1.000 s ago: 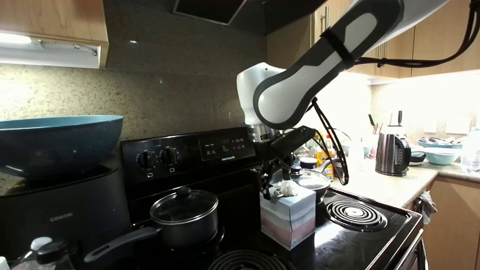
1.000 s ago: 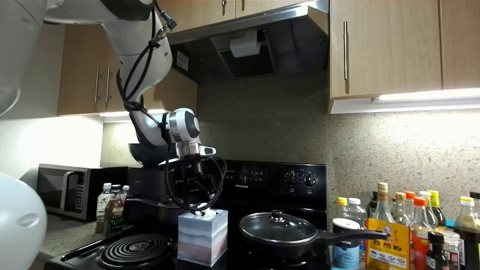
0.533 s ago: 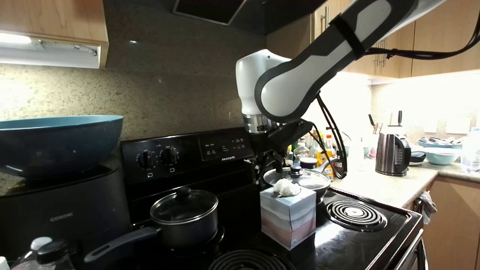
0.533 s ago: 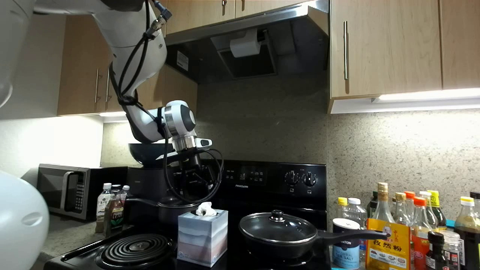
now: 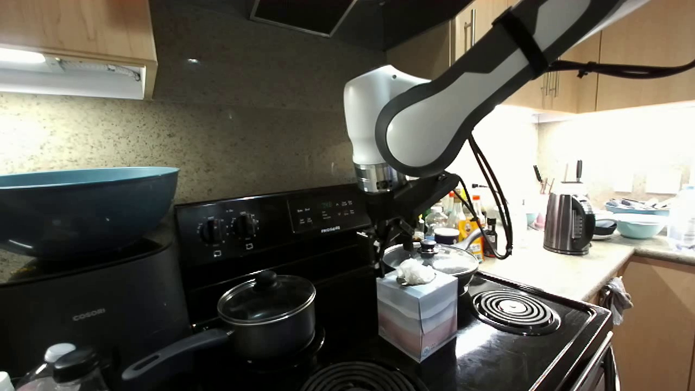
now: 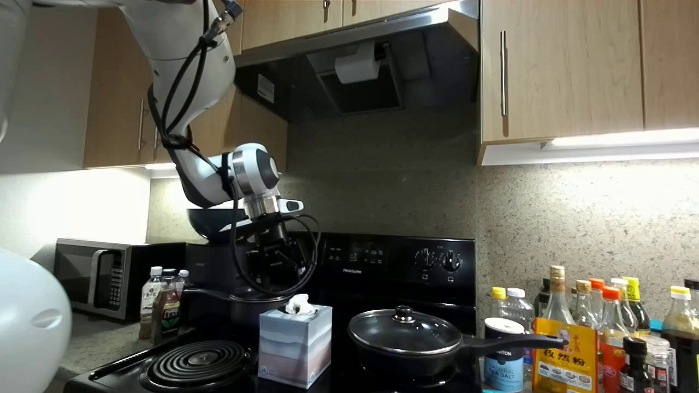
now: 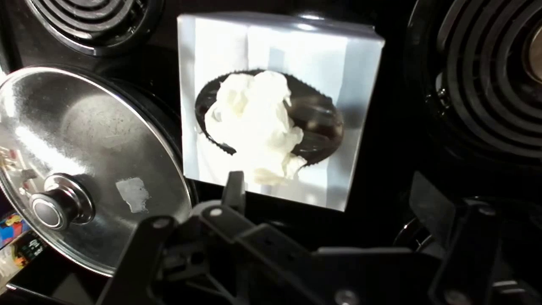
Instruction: Place the crumpled tissue in the tissue box
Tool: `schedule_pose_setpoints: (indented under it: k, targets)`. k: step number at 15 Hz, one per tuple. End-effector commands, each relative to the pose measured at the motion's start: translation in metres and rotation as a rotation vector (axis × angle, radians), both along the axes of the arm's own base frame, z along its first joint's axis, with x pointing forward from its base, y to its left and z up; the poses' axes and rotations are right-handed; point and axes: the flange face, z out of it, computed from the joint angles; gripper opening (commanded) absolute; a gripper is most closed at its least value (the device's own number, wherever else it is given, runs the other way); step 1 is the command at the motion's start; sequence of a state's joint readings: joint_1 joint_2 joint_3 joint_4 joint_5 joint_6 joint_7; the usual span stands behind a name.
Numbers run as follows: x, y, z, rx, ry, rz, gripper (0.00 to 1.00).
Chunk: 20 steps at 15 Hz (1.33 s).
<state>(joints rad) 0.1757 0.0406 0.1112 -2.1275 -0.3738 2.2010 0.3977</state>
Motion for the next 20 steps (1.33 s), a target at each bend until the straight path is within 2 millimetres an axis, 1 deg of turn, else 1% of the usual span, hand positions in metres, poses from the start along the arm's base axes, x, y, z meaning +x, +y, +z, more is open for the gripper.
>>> schedule_pose_setpoints:
  k: [1, 6, 12, 18, 20]
  targets:
    - [-0.011, -0.003, -0.007, -0.014, 0.023, -0.014, 1.00]
    - [-0.001, -0.006, -0.025, -0.009, 0.057, -0.005, 1.00]
    - [0.000, -0.007, -0.045, -0.010, 0.109, -0.021, 1.00]
    - [0.003, -0.019, -0.074, -0.045, 0.199, -0.051, 1.00]
    - [0.010, -0.025, -0.087, -0.045, 0.213, -0.040, 1.00]
